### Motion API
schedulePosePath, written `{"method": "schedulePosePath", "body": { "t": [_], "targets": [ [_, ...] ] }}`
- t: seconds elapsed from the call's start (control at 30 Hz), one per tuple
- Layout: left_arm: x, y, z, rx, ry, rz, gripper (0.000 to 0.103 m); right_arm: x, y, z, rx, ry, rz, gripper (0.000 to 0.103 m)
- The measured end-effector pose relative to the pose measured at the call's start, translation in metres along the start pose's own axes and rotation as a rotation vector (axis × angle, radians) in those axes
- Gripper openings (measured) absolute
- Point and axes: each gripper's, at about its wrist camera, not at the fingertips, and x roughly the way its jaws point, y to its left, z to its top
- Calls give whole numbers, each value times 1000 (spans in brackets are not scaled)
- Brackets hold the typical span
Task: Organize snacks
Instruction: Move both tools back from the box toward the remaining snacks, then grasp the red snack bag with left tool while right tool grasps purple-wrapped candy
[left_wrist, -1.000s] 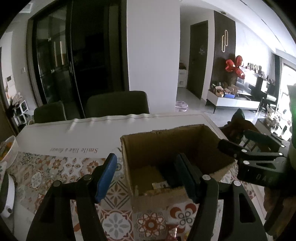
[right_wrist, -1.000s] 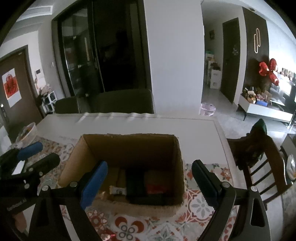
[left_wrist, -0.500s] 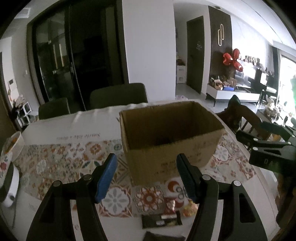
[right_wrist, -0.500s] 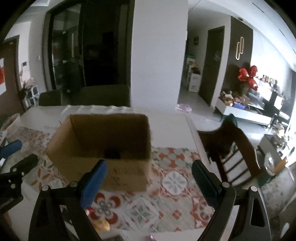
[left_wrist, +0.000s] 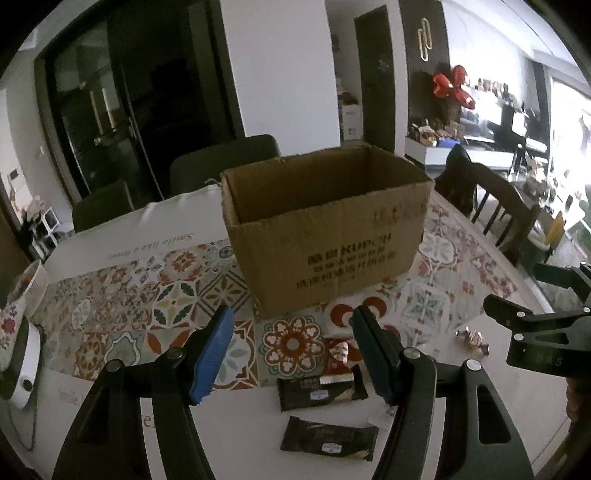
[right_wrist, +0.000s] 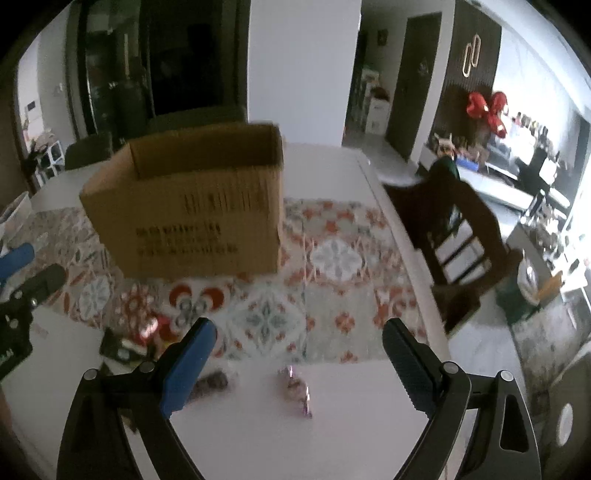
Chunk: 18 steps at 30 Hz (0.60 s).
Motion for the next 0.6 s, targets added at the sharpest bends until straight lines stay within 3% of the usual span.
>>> {"method": "schedulePosePath", "body": {
  "t": [0.23,0.6],
  "targets": [
    [19,-8,-18,16,58,-44,65,15,-5,-27,39,63,-3,93],
    [67,-16,-31,-3,167,-115,51,45,-5,-51,66,131,-12,89]
  ]
}}
